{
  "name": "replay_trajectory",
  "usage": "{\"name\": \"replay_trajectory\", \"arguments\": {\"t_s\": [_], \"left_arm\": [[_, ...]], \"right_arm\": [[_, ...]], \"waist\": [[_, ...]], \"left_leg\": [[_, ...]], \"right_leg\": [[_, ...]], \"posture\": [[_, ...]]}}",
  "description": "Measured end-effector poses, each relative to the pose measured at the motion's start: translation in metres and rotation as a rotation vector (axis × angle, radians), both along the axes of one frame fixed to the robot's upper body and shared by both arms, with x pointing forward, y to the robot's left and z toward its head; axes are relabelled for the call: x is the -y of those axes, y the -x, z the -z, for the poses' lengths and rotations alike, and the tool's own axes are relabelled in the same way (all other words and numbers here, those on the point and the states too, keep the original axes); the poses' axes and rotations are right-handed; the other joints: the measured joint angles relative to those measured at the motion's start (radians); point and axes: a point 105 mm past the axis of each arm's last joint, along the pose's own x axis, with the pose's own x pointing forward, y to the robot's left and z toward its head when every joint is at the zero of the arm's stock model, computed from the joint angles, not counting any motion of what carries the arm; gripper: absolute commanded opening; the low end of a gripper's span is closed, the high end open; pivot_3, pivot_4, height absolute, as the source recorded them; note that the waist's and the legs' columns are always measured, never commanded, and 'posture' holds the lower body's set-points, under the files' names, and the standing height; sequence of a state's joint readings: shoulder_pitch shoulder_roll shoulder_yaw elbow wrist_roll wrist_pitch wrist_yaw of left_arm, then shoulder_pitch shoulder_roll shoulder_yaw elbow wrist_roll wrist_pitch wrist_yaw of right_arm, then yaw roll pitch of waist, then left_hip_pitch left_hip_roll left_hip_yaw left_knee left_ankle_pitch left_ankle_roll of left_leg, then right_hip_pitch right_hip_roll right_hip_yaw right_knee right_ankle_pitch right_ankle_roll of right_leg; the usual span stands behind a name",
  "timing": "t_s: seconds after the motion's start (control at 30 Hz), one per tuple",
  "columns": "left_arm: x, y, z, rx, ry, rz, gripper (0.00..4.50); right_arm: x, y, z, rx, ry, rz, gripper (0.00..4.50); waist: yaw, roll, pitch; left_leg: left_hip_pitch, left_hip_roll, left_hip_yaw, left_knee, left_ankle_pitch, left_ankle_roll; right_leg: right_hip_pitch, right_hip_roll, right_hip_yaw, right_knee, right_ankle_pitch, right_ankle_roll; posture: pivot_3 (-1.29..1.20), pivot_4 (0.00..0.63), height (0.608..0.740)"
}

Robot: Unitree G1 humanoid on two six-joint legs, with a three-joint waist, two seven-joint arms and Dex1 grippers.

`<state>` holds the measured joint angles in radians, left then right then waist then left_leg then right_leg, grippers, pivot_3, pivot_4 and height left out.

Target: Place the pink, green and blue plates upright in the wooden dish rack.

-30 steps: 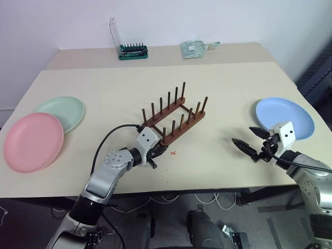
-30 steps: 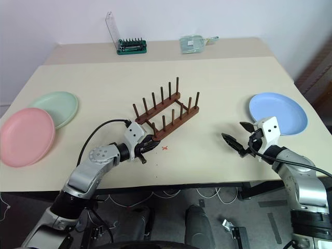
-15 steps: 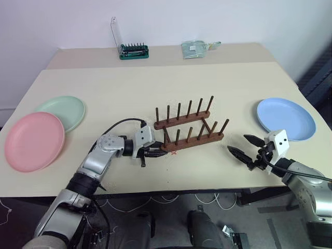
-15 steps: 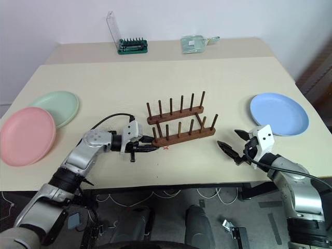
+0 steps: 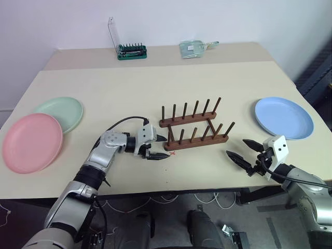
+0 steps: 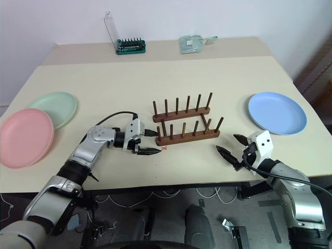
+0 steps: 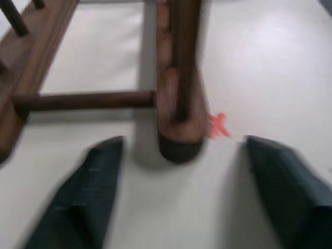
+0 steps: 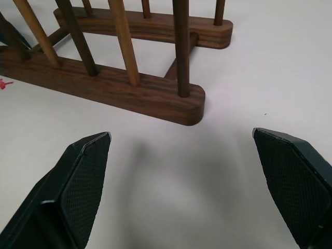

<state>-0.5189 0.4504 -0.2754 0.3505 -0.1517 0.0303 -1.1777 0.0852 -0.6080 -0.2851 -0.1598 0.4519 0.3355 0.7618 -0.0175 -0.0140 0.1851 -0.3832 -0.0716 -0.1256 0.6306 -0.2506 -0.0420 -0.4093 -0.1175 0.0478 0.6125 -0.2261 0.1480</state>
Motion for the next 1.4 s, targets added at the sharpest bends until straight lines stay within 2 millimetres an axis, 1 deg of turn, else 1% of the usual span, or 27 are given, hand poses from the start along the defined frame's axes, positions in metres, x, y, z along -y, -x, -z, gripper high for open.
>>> {"name": "replay_trajectory", "arguments": {"t_s": [0.1, 0.13, 0.2, 0.27, 0.3, 0.37, 0.43, 0.47, 0.5, 0.6, 0.7, 0.8, 0.93, 1.0, 1.2, 1.4], "left_arm": [[-0.018, 0.011, 0.001, -0.031, 0.025, -0.076, 4.46], [-0.024, 0.014, 0.001, -0.043, 0.027, -0.102, 4.49], [-0.036, 0.022, 0.001, -0.075, 0.036, -0.156, 3.96], [-0.046, 0.036, 0.002, -0.120, 0.048, -0.191, 3.29], [-0.046, 0.043, 0.002, -0.143, 0.055, -0.194, 2.74], [-0.036, 0.053, 0.005, -0.173, 0.072, -0.183, 1.70], [-0.026, 0.051, 0.006, -0.179, 0.091, -0.208, 1.69], [-0.018, 0.050, 0.006, -0.177, 0.100, -0.218, 1.69], [-0.013, 0.049, 0.006, -0.171, 0.105, -0.226, 1.69], [0.001, 0.040, 0.005, -0.155, 0.153, -0.296, 1.69], [0.002, 0.032, 0.004, -0.131, 0.148, -0.347, 1.69], [0.003, 0.028, 0.004, -0.131, 0.157, -0.376, 1.69], [0.015, 0.014, 0.004, -0.125, 0.156, -0.406, 1.69], [0.020, 0.005, 0.003, -0.105, 0.159, -0.429, 1.69], [0.019, -0.016, 0.002, -0.020, 0.152, -0.508, 1.69], [0.013, -0.037, -0.001, 0.034, 0.137, -0.560, 1.69]], "right_arm": [[-0.001, 0.004, 0.000, -0.006, 0.007, -0.009, 4.50], [-0.002, 0.005, 0.000, -0.007, 0.011, -0.015, 4.24], [-0.005, 0.007, -0.001, -0.012, 0.029, -0.039, 3.65], [-0.008, 0.008, 0.000, -0.029, 0.050, -0.060, 2.74], [-0.012, 0.009, 0.001, -0.038, 0.058, -0.073, 2.16], [-0.020, 0.008, 0.004, -0.058, 0.072, -0.095, 1.17], [-0.024, 0.007, 0.007, -0.064, 0.095, -0.107, 0.21], [-0.025, 0.006, 0.008, -0.064, 0.107, -0.111, 0.09], [-0.026, 0.004, 0.009, -0.059, 0.121, -0.113, 0.09], [-0.018, -0.006, 0.019, -0.061, 0.192, -0.076, 0.09], [-0.021, -0.013, 0.018, -0.027, 0.235, -0.078, 0.09], [-0.022, -0.022, 0.018, 0.007, 0.260, -0.060, 0.09], [-0.021, -0.043, 0.019, 0.044, 0.273, -0.028, 0.09], [-0.022, -0.051, 0.017, 0.059, 0.271, -0.021, 0.09], [-0.026, -0.073, 0.011, 0.073, 0.295, -0.010, 0.09], [-0.038, -0.084, 0.001, 0.087, 0.307, -0.031, 0.09]], "waist": [[-0.001, 0.000, 0.000], [0.001, 0.000, 0.000], [-0.002, 0.001, 0.000], [-0.003, 0.001, 0.000], [0.000, 0.001, -0.001], [0.009, 0.001, -0.001], [0.018, 0.001, 0.000], [0.022, 0.001, -0.001], [0.025, 0.001, -0.001], [0.027, 0.000, -0.001], [0.023, 0.000, -0.001], [0.018, 0.000, -0.001], [0.019, 0.000, -0.001], [0.018, -0.001, -0.001], [0.005, -0.001, -0.001], [0.003, 0.000, -0.001]], "left_leg": [[0.001, 0.000, -0.001, 0.000, 0.000, 0.000], [0.001, 0.000, 0.000, 0.000, 0.000, 0.000], [0.001, 0.001, 0.000, 0.000, 0.000, 0.000], [0.002, 0.001, 0.000, -0.001, 0.000, 0.000], [0.002, 0.001, 0.000, -0.001, 0.000, 0.000], [0.001, 0.001, -0.001, 0.000, 0.000, 0.000], [0.001, 0.000, -0.001, 0.001, 0.000, 0.000], [0.001, 0.000, 0.000, 0.001, 0.000, 0.000], [0.001, -0.001, 0.000, 0.001, 0.000, 0.000], [0.002, -0.001, 0.000, 0.001, 0.000, 0.000], [0.003, 0.000, 0.000, 0.000, 0.000, 0.000], [0.004, 0.000, 0.001, 0.000, 0.000, 0.000], [0.010, 0.000, 0.001, 0.000, 0.000, 0.000], [0.010, 0.000, 0.000, 0.000, 0.000, 0.000], [0.010, 0.000, 0.000, 0.000, 0.000, 0.000], [0.010, 0.000, 0.000, 0.000, 0.000, 0.000]], "right_leg": [[0.000, 0.000, 0.000, 0.001, 0.000, 0.000], [0.000, 0.000, 0.000, 0.001, 0.000, 0.000], [0.000, 0.000, 0.000, 0.001, 0.000, 0.000], [0.001, 0.000, 0.000, 0.001, 0.000, 0.000], [0.001, 0.000, 0.000, 0.001, 0.000, -0.001], [0.002, -0.001, 0.000, 0.000, -0.001, -0.001], [0.003, -0.001, 0.000, -0.001, -0.001, -0.001], [0.003, -0.001, 0.000, -0.001, -0.001, -0.001], [0.003, -0.001, 0.000, -0.002, -0.001, 0.000], [0.003, -0.001, 0.000, -0.002, -0.001, 0.000], [0.003, -0.001, 0.000, -0.001, -0.001, 0.000], [0.004, -0.001, 0.000, -0.001, -0.001, 0.000], [0.011, -0.001, 0.000, -0.002, -0.002, -0.001], [0.012, -0.001, 0.000, -0.003, -0.002, -0.002], [0.011, 0.000, 0.000, -0.002, -0.001, 0.000], [0.010, 0.000, 0.000, -0.001, -0.001, 0.001]], "posture": [[0.00, 0.150, 0.740], [0.00, 0.150, 0.740], [0.00, 0.150, 0.740], [0.00, 0.150, 0.740], [0.00, 0.150, 0.740], [0.00, 0.150, 0.740], [0.00, 0.150, 0.740], [0.00, 0.150, 0.740], [0.00, 0.150, 0.740], [0.00, 0.150, 0.740], [0.00, 0.150, 0.740], [0.00, 0.150, 0.740], [0.00, 0.150, 0.740], [0.00, 0.150, 0.740], [0.00, 0.150, 0.740], [0.00, 0.150, 0.740]]}}
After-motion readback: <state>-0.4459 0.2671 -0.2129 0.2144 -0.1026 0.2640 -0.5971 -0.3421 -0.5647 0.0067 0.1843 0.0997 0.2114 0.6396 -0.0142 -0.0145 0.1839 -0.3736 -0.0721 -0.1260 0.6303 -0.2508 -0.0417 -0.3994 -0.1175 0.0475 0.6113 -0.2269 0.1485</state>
